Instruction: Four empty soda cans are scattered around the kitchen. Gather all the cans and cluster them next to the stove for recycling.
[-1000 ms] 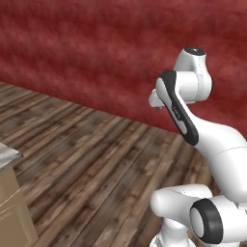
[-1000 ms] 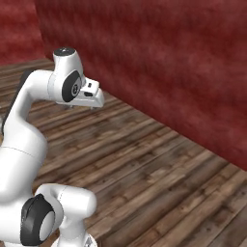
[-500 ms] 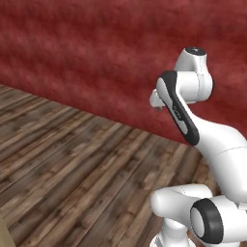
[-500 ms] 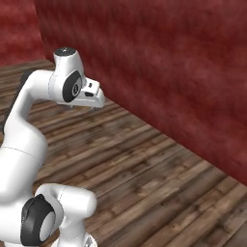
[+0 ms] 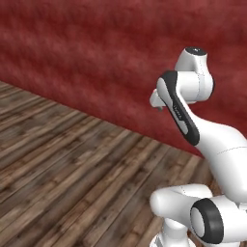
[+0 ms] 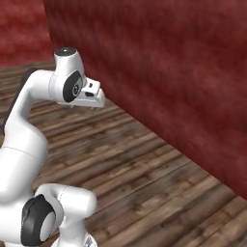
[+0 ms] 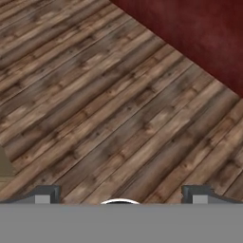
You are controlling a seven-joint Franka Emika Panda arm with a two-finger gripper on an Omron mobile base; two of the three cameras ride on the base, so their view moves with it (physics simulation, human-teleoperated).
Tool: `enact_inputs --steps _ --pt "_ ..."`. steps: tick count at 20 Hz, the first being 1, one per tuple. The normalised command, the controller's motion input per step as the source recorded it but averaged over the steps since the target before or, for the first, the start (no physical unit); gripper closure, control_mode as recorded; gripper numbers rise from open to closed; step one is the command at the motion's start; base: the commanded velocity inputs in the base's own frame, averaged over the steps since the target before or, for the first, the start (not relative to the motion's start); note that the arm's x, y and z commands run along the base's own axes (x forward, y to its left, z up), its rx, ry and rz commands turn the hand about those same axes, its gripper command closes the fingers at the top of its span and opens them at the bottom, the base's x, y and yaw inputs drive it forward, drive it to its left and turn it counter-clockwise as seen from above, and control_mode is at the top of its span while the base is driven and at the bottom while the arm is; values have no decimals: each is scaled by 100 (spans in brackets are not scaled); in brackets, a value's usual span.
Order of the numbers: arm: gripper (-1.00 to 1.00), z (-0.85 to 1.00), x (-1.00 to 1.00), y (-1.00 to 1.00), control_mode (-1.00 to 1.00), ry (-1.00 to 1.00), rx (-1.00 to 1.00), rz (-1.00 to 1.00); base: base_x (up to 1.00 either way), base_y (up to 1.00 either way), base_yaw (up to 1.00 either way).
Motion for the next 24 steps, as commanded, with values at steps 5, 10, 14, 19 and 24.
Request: enact_inputs --steps 5,10,14,19,24 --pt "-100 0 0 0 100 0 0 0 74 -9 16" --pt "-100 0 0 0 100 0 0 0 70 -2 27" --pt "-100 0 0 0 100 0 0 0 68 0 32" --pt "-100 0 0 0 100 0 0 0 69 0 30" --pt "-100 0 0 0 100 0 0 0 70 -6 24"
